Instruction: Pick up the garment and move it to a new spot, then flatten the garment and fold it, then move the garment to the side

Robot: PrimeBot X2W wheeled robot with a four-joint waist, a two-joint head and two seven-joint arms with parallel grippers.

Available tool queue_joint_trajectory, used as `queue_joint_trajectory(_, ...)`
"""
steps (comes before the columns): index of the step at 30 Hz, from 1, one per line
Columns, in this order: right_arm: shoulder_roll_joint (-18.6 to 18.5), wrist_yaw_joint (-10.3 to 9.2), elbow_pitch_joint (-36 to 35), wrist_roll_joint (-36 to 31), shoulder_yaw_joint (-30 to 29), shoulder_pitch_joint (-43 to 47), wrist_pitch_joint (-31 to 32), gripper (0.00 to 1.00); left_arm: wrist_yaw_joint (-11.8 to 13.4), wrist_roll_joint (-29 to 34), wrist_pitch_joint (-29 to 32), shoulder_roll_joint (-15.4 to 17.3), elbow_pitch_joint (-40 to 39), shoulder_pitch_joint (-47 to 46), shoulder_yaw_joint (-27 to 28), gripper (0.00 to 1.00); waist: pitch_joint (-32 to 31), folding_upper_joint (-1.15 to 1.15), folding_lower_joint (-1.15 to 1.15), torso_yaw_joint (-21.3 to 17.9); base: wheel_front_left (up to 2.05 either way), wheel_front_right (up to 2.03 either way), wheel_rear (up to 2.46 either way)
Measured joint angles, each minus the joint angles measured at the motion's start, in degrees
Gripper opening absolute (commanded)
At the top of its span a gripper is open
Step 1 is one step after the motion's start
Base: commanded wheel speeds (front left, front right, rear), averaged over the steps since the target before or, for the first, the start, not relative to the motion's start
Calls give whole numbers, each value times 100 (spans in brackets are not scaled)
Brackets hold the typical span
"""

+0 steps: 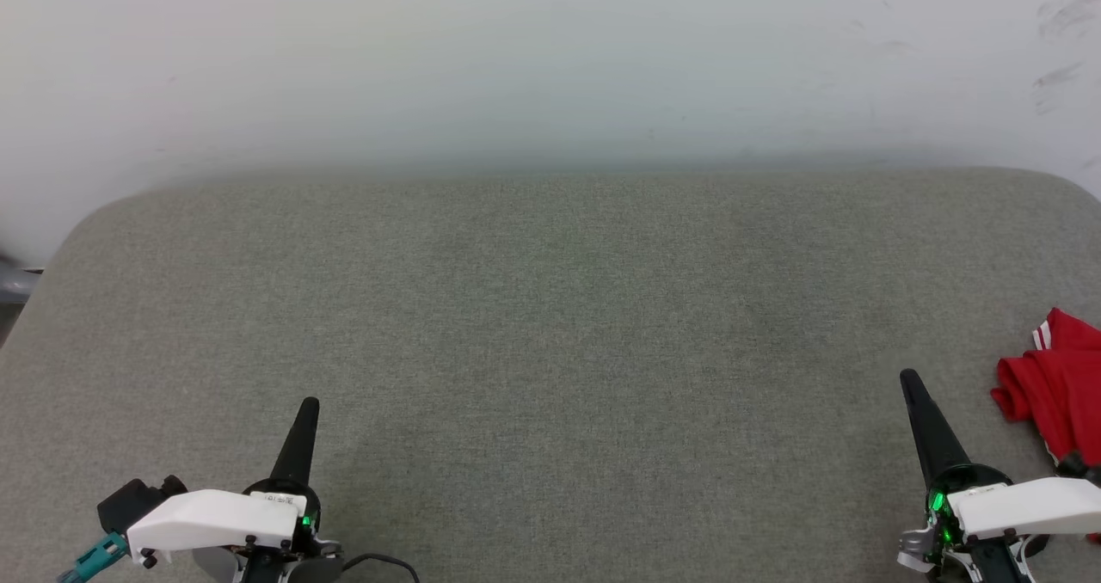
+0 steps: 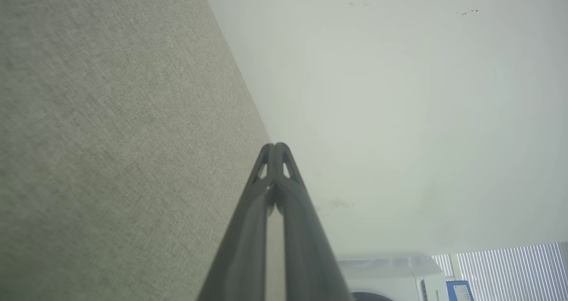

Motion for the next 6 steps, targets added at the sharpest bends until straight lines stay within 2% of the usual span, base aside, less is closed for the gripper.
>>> queue_joint_trajectory(6,0,0,78,297,-12,-74,25,0,-32,-270,75,-32,0,-24,38,0,4,0,0,1,0,0,0)
